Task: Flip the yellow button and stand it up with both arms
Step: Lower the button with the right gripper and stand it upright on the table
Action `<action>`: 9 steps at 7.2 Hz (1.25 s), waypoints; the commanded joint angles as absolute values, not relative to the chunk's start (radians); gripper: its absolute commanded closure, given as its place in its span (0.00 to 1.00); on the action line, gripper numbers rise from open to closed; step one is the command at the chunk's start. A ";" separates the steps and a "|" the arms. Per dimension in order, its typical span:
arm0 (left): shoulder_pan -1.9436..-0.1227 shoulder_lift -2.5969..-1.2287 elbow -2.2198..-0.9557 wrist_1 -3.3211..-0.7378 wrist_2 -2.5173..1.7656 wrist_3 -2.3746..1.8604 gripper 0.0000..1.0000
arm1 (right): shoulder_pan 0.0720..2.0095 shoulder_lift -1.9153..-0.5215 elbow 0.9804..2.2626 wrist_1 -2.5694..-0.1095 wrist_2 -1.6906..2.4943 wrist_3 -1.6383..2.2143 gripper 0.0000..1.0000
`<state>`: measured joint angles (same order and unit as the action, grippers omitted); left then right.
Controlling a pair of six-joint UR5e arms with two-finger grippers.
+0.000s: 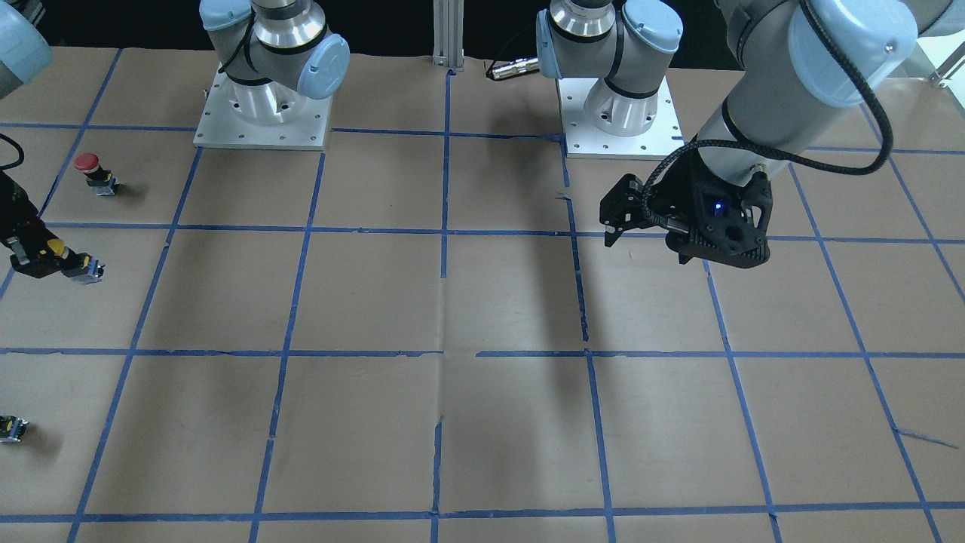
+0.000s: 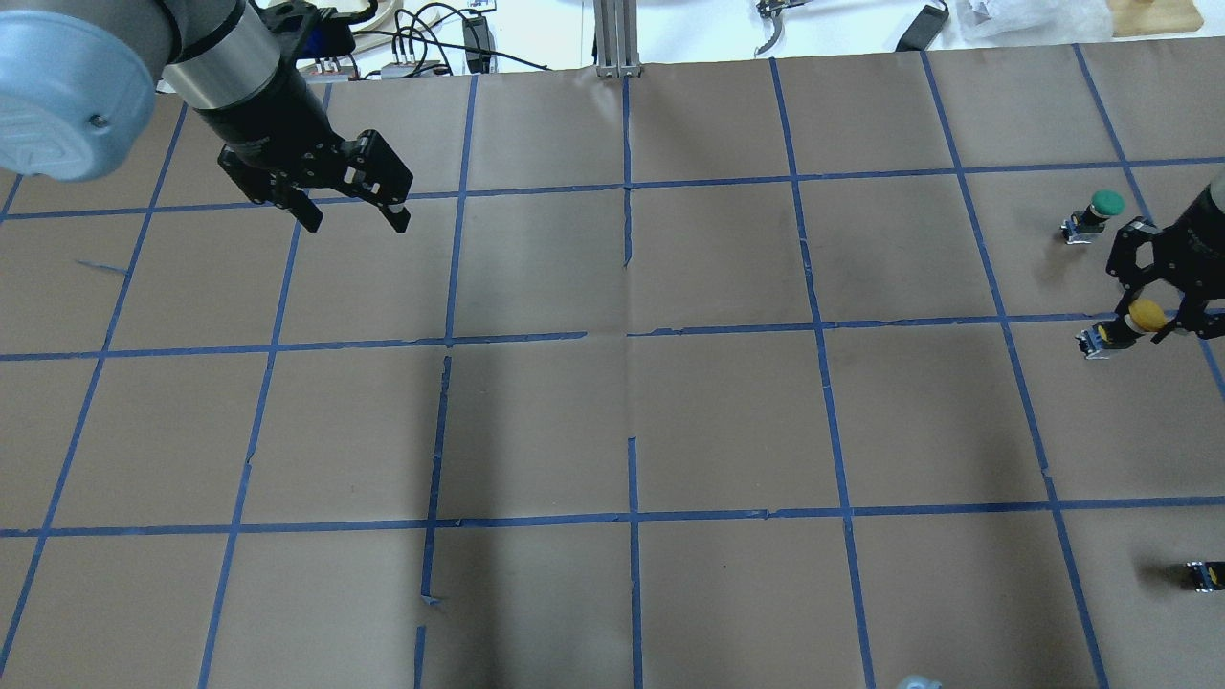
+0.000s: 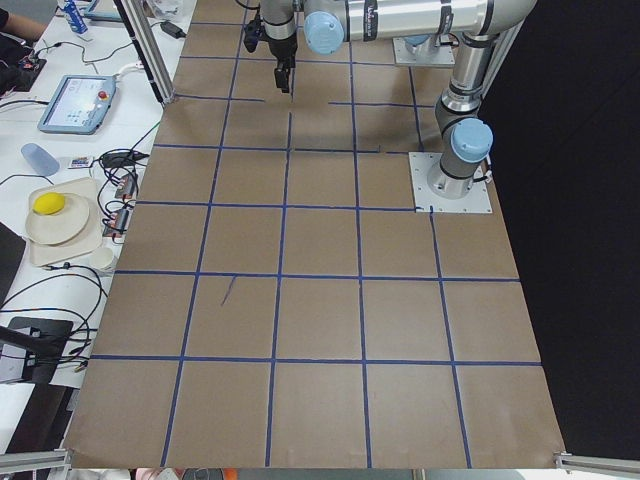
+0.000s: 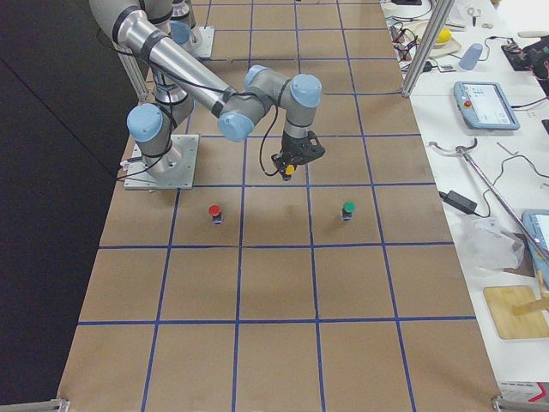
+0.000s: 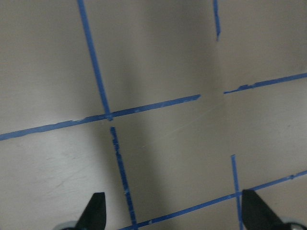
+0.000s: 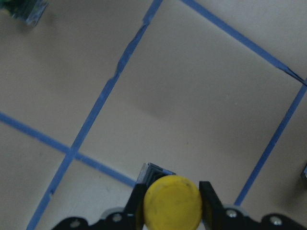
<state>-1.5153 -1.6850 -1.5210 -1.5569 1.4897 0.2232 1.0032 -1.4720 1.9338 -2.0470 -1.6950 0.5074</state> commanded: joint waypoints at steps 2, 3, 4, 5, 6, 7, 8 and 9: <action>-1.517 -1.622 -1.519 -1.607 1.555 0.172 0.00 | 0.893 -1.448 2.051 -2.253 -1.704 0.558 0.92; -1.517 -1.611 -1.519 -1.608 1.555 0.173 0.00 | 0.891 -1.428 2.055 -2.264 -1.724 0.560 0.92; -1.516 -1.591 -1.523 -1.609 1.555 0.175 0.00 | 0.890 -1.418 2.059 -2.279 -1.735 0.564 0.93; -1.520 -1.574 -1.548 -1.612 1.604 0.170 0.00 | 0.891 -1.401 2.069 -2.295 -1.779 0.572 0.93; -1.520 -1.575 -1.548 -1.609 1.612 0.166 0.00 | 0.891 -1.397 2.074 -2.305 -1.784 0.577 0.92; -1.522 -1.586 -1.533 -1.609 1.592 0.158 0.00 | 0.891 -1.397 2.074 -2.309 -1.786 0.578 0.89; -1.522 -1.589 -1.535 -1.608 1.551 0.108 0.00 | 0.891 -1.399 2.075 -2.313 -1.786 0.587 0.64; -1.522 -1.589 -1.534 -1.606 1.540 0.089 0.00 | 0.891 -1.401 2.075 -2.310 -1.789 0.638 0.38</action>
<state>-1.5213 -1.5874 -1.5355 -1.6078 1.5623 0.1193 0.8912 -1.3993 2.0746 -2.3099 -1.7855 0.5977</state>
